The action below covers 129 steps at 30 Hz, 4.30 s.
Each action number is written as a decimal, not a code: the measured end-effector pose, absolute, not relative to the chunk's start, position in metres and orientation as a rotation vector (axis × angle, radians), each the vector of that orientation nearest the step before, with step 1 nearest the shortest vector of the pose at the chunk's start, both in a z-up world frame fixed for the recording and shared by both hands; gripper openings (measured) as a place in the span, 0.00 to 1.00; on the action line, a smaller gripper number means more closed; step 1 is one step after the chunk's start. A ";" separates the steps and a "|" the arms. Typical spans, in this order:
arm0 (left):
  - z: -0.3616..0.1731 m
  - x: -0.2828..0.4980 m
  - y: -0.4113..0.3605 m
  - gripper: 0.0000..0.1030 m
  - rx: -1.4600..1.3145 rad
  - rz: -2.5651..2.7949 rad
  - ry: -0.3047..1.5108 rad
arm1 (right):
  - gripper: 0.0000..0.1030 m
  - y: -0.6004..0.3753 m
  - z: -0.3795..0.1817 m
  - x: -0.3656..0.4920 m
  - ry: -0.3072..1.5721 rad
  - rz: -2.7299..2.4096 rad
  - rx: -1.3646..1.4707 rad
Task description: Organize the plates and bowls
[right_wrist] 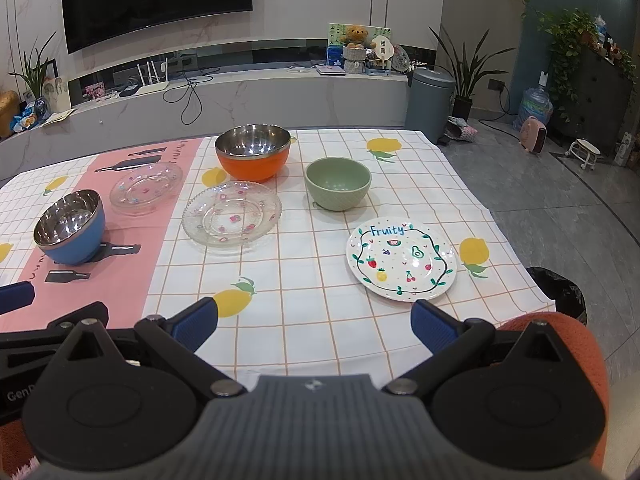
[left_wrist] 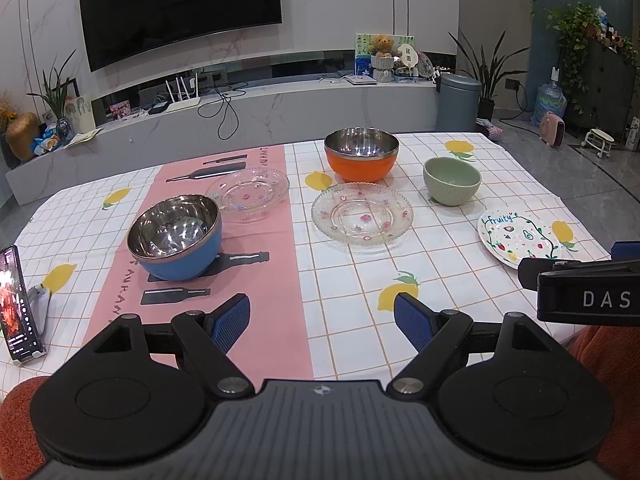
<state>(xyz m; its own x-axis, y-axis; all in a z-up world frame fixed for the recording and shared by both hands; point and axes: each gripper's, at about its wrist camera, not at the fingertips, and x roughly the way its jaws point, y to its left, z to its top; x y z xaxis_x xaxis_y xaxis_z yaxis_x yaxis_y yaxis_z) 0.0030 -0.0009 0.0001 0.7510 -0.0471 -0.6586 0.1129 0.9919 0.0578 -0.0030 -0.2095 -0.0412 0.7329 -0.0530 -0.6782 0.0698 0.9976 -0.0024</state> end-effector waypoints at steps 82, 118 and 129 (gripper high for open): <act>-0.105 0.243 0.032 0.13 -0.224 -0.223 0.912 | 0.10 -0.222 -0.168 0.265 0.870 0.146 0.264; -0.074 0.100 0.034 0.10 -0.073 -0.125 1.194 | 0.02 -0.195 -0.136 0.119 1.164 0.297 0.065; -0.076 0.107 0.028 0.12 -0.016 -0.154 1.269 | 0.02 -0.186 -0.135 0.122 1.196 0.304 -0.032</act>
